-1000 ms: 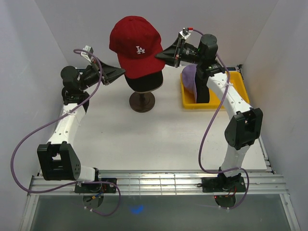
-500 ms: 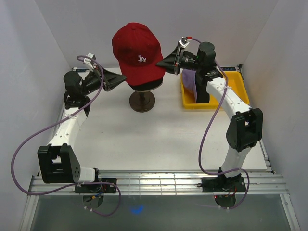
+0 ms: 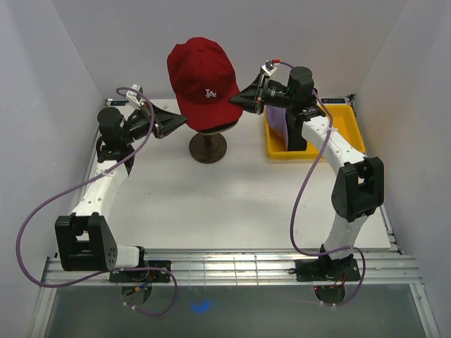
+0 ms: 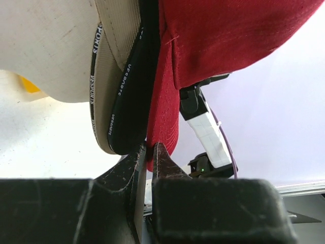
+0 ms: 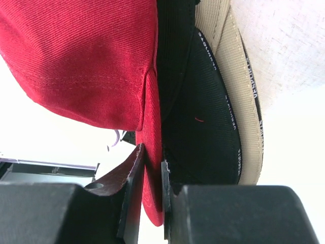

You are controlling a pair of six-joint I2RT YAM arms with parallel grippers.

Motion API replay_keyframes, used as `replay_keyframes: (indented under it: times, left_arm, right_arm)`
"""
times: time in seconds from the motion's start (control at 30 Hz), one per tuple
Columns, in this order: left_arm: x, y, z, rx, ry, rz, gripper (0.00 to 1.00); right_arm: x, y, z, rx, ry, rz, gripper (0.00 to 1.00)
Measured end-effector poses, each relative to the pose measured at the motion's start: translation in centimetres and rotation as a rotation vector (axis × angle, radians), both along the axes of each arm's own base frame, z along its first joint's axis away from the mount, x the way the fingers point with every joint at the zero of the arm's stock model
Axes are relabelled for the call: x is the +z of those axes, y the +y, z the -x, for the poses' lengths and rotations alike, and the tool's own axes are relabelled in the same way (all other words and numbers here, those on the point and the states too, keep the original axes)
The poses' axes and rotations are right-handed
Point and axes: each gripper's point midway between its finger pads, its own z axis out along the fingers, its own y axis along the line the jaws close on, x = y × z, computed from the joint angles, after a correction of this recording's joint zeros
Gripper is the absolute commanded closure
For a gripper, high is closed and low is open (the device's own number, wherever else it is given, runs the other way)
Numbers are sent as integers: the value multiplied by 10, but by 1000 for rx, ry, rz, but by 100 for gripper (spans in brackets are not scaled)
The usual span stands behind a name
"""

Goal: Stack the hats

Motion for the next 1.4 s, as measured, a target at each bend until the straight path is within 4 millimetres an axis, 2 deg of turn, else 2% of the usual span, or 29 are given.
replay_keyframes:
  times: [0.27, 0.4, 0.53, 0.7, 0.8, 0.9, 1.23, 1.4]
  left_arm:
    - [-6, 0, -1, 13, 16, -15, 100]
    - [-9, 1, -2, 19, 22, -23, 100]
    - [-8, -1, -2, 18, 19, -28, 100]
    - [-6, -1, -1, 17, 10, -35, 100]
    - [-5, -1, -2, 18, 6, -39, 100]
    - [-5, -1, -1, 19, 1, -43, 100]
    - [-9, 0, -1, 27, 14, -59, 100]
    - [-9, 2, -4, 43, 19, -94, 100]
  right_arm:
    - [-3, 0, 0, 0, -21, 15, 82]
    - [-3, 0, -1, -2, -29, 34, 67]
    - [-11, -2, -5, -24, -21, 64, 58]
    - [-17, -8, -14, -66, -15, 98, 58]
    - [-27, -16, -25, -122, 7, 131, 67]
    - [-38, -26, -35, -174, 39, 170, 71]
    - [-55, -29, -40, -204, 71, 229, 69]
    - [-52, -30, -42, -218, 58, 248, 69]
